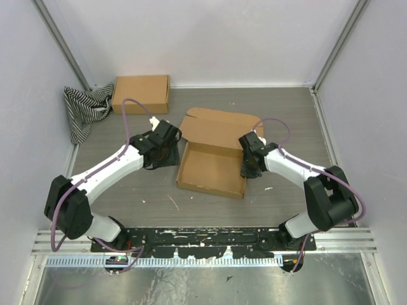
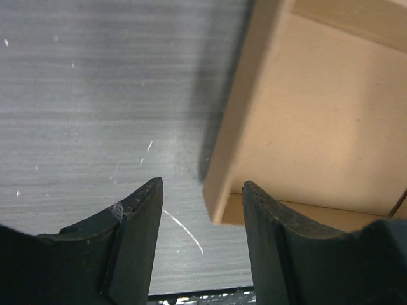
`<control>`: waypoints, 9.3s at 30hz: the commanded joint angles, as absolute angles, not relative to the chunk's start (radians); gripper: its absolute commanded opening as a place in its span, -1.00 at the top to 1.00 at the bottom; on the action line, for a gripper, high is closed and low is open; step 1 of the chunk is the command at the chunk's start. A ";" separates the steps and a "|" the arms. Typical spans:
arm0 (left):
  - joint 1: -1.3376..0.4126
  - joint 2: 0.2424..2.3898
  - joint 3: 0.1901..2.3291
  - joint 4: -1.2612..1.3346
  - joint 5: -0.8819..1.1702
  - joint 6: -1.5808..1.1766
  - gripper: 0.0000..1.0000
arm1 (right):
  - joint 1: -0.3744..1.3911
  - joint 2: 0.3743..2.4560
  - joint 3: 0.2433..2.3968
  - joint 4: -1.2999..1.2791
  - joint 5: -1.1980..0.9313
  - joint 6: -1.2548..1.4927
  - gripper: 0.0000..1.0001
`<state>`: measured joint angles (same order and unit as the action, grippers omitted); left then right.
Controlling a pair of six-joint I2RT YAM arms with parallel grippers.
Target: Fold the paper box
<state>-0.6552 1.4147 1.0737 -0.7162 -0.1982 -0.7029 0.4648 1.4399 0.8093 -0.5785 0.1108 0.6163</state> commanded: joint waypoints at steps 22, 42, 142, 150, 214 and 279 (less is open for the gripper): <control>-0.653 1.862 1.407 -0.803 -0.348 -0.503 -0.03 | 0.455 1.823 1.262 -0.680 0.180 0.396 0.98; -0.653 1.793 1.238 -0.692 -0.432 -0.498 1.00 | 0.540 1.747 1.272 -0.765 0.285 0.484 0.33; -0.281 2.171 1.775 -0.586 0.280 -0.648 0.81 | 0.248 1.581 1.331 -0.671 0.061 0.366 0.00; -0.281 1.971 1.620 -0.533 0.173 -0.579 1.00 | 0.148 1.644 1.423 -0.693 -0.028 0.368 -0.10; -0.393 1.624 1.298 -0.296 -0.003 -0.405 0.77 | 0.187 2.019 1.712 -0.562 -0.265 0.185 0.98; -0.374 1.845 1.700 -0.734 0.162 -0.277 0.67 | 0.254 1.414 1.129 -0.165 -0.244 0.186 0.98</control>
<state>-0.3679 1.8599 1.6939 -0.7605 0.0456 -0.2485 0.2466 1.4162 1.0714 -0.1970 -0.2070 0.1696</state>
